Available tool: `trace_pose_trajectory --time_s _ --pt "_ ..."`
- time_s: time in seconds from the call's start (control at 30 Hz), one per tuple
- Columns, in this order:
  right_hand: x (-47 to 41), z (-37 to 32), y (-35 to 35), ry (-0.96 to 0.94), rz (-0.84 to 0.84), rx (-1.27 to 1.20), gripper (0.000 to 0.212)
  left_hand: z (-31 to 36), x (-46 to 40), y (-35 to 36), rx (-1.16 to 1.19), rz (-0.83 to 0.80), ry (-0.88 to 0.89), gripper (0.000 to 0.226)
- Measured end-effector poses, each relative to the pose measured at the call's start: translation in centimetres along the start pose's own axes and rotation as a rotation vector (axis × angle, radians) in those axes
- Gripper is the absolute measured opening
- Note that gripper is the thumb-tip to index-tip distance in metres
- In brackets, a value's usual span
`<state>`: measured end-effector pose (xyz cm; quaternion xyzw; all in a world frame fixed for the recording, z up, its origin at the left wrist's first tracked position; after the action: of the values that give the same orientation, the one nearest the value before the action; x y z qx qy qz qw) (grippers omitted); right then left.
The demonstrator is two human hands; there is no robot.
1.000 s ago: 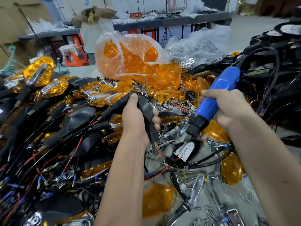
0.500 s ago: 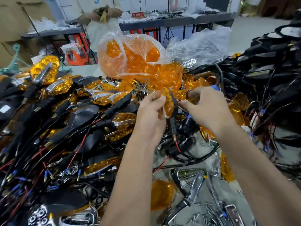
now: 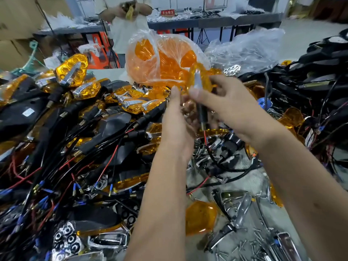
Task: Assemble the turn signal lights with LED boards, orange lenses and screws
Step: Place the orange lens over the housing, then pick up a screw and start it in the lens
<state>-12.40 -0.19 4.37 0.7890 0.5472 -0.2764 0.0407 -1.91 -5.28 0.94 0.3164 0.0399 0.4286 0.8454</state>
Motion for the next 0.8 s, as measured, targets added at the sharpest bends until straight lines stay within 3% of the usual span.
trace_pose_trajectory --time_s 0.1,0.23,0.33,0.4,0.47,0.57,0.63,0.7,0.8 --pt "-2.8 -1.4 0.4 0.023 0.189 -0.299 0.040 -0.2 1.1 0.1 -0.181 -0.044 -0.098 0.077" --pt "-5.4 -1.8 1.1 0.079 0.285 -0.494 0.032 4.1 3.9 -2.4 -0.366 -0.081 0.002 0.059" --pt "-5.5 -0.9 3.4 0.199 0.246 -0.533 0.030 9.9 6.7 -6.8 -0.859 0.358 0.224 0.053" --pt "-5.4 -0.5 5.8 0.217 0.182 -0.439 0.028 13.2 9.3 -9.4 -1.180 0.681 0.409 0.047" --pt "-5.5 -0.5 8.8 0.177 0.110 -0.312 0.036 15.4 12.2 -11.8 -1.316 0.871 0.528 0.040" --pt "-6.3 -1.1 12.9 0.066 0.014 -0.078 0.061 16.5 15.0 -15.1 -1.344 1.064 0.434 0.034" --pt "-6.8 -1.2 14.9 0.004 -0.009 0.187 0.071 15.8 15.6 -17.2 -1.350 1.135 0.282 0.034" --pt "-7.0 -1.0 16.1 -0.047 -0.014 0.358 0.066 14.8 15.6 -18.3 -1.271 1.131 0.186 0.032" --pt "-6.6 -0.4 16.7 -0.052 -0.034 0.484 0.050 13.9 15.5 -17.9 -1.261 1.155 0.223 0.028"
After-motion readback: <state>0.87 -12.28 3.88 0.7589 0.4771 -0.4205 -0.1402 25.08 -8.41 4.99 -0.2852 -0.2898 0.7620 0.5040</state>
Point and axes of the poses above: each hand's wrist, its own x-axis away from the middle knuckle, its own y-axis out of the palm, z = x × y, the point moved 3 cm from there along -x, towards the middle knuckle, and after that the axes turned 11 degrees about -y, right-handed, at the moved point
